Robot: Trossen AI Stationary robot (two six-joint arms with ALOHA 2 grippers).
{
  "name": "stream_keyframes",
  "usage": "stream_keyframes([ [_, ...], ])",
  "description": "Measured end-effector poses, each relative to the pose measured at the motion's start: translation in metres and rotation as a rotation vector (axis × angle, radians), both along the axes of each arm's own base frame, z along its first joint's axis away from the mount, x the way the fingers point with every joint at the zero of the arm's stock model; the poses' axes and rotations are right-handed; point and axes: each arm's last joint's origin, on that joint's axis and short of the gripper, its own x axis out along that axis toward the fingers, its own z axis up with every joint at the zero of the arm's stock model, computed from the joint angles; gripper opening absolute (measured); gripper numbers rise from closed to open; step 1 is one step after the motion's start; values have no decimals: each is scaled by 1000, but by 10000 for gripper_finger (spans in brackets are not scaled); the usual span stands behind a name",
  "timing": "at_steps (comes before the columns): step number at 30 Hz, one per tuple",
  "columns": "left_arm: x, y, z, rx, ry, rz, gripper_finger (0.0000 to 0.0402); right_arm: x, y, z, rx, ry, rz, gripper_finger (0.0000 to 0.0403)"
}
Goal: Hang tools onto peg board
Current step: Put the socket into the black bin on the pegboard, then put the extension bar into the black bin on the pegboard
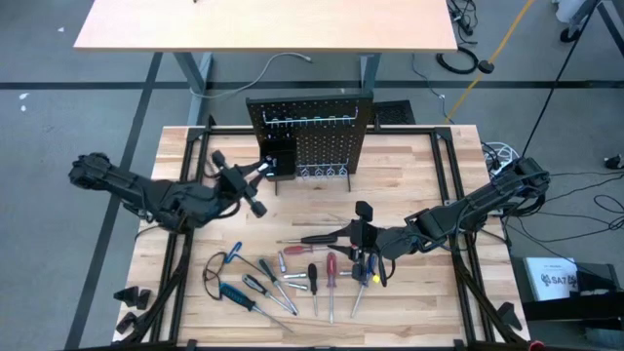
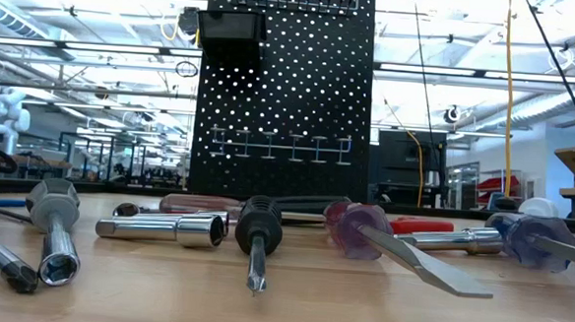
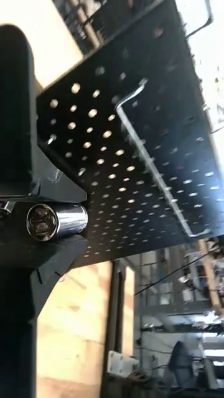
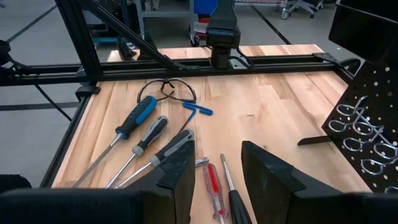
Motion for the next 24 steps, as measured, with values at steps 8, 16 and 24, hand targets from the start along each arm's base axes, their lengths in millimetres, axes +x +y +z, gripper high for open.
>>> stream_keyframes([
  [8,5,33,-13,-183,40,-33,60,0,0,0,-5,0,2,121],
  [16,3,53,11,-380,42,-90,60,0,-1,0,-12,0,2,121],
  [24,3,62,13,-456,49,-73,142,0,-1,0,-13,0,2,121],
])
